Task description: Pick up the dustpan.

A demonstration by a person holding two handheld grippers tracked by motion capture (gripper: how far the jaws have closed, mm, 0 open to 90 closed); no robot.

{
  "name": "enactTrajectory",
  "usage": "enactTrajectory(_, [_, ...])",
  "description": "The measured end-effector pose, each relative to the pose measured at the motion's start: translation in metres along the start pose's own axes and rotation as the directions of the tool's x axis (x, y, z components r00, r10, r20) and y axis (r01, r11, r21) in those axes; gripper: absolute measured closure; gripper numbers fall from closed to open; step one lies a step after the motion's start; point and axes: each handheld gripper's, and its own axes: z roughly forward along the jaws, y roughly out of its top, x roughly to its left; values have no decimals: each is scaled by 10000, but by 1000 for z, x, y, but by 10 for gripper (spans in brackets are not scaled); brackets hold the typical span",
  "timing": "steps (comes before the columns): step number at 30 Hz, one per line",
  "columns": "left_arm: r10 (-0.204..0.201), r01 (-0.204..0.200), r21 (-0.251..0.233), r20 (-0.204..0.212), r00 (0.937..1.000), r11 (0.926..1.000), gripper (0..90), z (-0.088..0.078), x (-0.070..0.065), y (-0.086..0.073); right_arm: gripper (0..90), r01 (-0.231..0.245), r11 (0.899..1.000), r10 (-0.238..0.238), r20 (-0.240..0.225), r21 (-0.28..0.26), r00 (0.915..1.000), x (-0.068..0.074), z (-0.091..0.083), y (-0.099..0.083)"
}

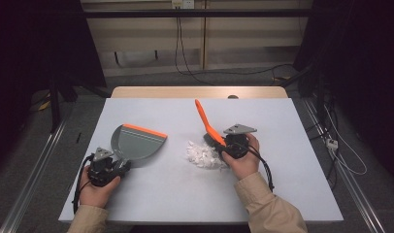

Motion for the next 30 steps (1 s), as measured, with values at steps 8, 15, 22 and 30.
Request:
enactTrajectory(8, [833, -809, -228, 1447, 9860, 9965, 621, -22, -8, 2, 712, -57, 10000, 57, 6, -25, 10000, -3, 0, 0])
enactTrajectory(15, [1592, -1574, -258, 2176, 9630, 9872, 621, -29, -20, 1, 712, -65, 10000, 65, 72, -21, 10000, -4, -1, 0])
enactTrajectory(22, [2328, -2363, -185, 2623, 9365, 9715, 621, -31, -28, 1, 713, -89, 10000, 90, 142, -22, 9999, -6, -1, -1])
enactTrajectory(30, [2804, -3030, 184, 3288, 9018, 9528, 621, -30, -36, -1, 713, -141, 9999, 141, 168, -12, 9998, -7, -1, -1])
